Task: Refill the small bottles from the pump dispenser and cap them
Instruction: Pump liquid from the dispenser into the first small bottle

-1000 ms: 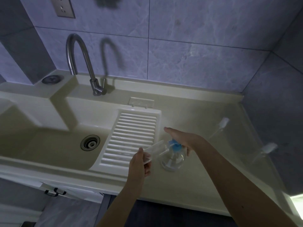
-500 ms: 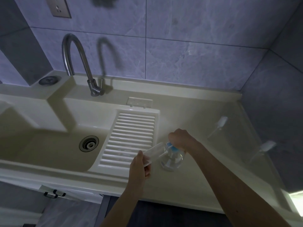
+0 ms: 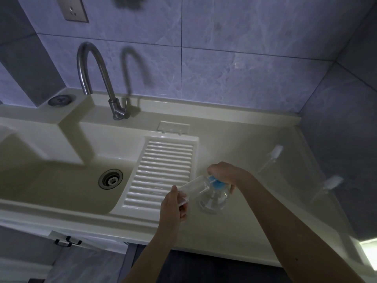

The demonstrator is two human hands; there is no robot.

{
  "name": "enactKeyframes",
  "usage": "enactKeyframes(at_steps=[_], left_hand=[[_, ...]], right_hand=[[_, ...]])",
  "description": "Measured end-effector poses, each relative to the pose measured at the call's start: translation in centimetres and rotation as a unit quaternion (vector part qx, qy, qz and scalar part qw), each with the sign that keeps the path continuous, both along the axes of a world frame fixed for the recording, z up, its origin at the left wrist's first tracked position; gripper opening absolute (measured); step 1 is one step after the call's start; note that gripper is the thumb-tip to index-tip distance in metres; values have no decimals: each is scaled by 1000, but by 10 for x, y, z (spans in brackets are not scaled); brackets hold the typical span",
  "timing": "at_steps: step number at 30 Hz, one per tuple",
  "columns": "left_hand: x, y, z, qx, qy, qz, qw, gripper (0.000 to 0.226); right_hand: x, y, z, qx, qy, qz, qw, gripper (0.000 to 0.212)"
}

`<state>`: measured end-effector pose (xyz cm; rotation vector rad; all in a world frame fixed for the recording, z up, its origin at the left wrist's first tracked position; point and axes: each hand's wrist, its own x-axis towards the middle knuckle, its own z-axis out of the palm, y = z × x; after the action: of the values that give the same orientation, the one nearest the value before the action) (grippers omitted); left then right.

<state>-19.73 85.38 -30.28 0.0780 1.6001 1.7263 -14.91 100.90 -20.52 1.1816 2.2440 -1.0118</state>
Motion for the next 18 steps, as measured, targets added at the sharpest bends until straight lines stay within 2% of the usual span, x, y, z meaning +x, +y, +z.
enactKeyframes(at_steps=[2,4,9,13,18], left_hand=[[-1,0,-5,-9,1,-4,1000,41],[-4,0,-9,-15,1,-9,1000,44],[-8,0,-9,-2,-1,-11,1000,42],[-3,-2,0,-2,17,-1,1000,38],[-3,-1,8,5,26,1,1000,36]], right_hand=[[0,2,-4,53,-14,28,998,20],[0,0,-5,71,-15,12,997,25],[-4,0,-5,27,4,-44,999,17],[-1,2,1,-88,11,-94,992,46],[0,1,0,-101,12,-114,988,52]])
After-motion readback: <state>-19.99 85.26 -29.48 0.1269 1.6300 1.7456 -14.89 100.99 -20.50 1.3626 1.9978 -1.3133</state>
